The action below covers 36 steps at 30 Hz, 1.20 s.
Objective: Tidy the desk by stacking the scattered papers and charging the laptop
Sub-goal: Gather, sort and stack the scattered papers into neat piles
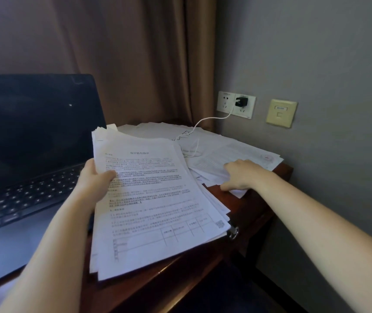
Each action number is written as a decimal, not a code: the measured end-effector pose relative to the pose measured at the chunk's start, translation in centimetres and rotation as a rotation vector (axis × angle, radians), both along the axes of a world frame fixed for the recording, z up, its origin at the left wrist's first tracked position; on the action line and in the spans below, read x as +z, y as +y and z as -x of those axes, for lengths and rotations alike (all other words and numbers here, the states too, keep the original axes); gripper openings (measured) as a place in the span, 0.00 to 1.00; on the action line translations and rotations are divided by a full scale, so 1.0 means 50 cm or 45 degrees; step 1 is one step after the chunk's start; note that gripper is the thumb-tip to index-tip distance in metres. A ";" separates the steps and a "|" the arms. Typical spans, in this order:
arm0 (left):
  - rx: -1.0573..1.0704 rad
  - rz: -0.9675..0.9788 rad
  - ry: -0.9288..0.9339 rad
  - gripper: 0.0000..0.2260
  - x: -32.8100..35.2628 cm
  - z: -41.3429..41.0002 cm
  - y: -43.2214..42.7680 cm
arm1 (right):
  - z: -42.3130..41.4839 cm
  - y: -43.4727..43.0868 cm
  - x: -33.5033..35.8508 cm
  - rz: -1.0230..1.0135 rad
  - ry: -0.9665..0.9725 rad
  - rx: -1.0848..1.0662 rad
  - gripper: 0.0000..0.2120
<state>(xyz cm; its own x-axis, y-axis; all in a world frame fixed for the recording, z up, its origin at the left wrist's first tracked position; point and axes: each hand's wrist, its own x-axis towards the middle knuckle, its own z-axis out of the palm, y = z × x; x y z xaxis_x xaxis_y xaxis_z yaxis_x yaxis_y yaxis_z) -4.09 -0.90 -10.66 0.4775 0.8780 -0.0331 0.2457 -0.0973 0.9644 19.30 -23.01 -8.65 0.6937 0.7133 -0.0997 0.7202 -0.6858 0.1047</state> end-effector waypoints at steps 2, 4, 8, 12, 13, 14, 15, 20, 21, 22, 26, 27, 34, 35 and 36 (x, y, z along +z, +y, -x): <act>0.005 0.002 0.008 0.20 -0.002 -0.001 0.000 | -0.004 0.000 0.000 0.019 -0.057 0.018 0.20; 0.005 0.012 -0.009 0.20 -0.005 -0.004 0.001 | -0.012 -0.002 -0.008 0.006 -0.169 0.020 0.16; 0.007 0.021 -0.027 0.19 -0.007 -0.005 0.001 | -0.045 -0.024 -0.039 -0.151 -0.338 -0.074 0.13; 0.000 0.046 -0.027 0.18 -0.008 -0.005 0.009 | -0.075 -0.090 -0.043 -0.426 -0.367 -0.202 0.11; -0.008 0.062 -0.021 0.18 -0.008 -0.005 0.009 | -0.082 -0.111 -0.038 -0.505 -0.371 -0.229 0.10; -0.025 0.080 -0.019 0.17 -0.007 -0.004 0.009 | -0.085 -0.131 -0.032 -0.583 -0.375 -0.234 0.09; -0.049 0.100 -0.016 0.16 -0.006 -0.005 0.008 | -0.085 -0.148 -0.026 -0.653 -0.376 -0.213 0.08; -0.150 0.108 0.036 0.11 0.002 -0.011 -0.014 | 0.001 -0.181 0.007 -0.957 -0.424 0.140 0.20; -0.161 0.095 0.048 0.11 0.005 -0.013 -0.020 | 0.029 -0.177 0.013 -1.017 -0.443 0.256 0.20; -0.167 0.086 0.070 0.11 0.005 -0.014 -0.023 | 0.057 -0.169 0.017 -1.040 -0.462 0.385 0.19; -0.140 0.126 0.074 0.15 0.007 -0.010 -0.024 | 0.130 -0.117 0.005 -0.834 -0.436 0.747 0.19; -0.095 0.215 -0.011 0.20 0.005 -0.012 -0.020 | 0.143 -0.103 0.000 -0.747 -0.366 0.780 0.21; -0.153 0.330 -0.133 0.23 0.006 -0.015 -0.019 | 0.172 -0.078 0.006 -0.532 0.268 0.682 0.31; -0.116 0.243 -0.027 0.19 0.003 -0.014 -0.020 | 0.169 -0.081 0.013 -0.614 0.370 0.625 0.34; -0.085 0.159 0.077 0.18 -0.002 -0.014 -0.017 | 0.167 -0.086 0.018 -0.719 0.516 0.550 0.36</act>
<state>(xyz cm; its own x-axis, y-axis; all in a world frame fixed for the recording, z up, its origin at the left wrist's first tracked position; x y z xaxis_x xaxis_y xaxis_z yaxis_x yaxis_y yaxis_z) -3.38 -1.76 -10.77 0.5287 0.8315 -0.1704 0.3005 0.0044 0.9538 10.94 -27.32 -7.75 0.3334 0.9272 0.1706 0.8408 -0.2106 -0.4987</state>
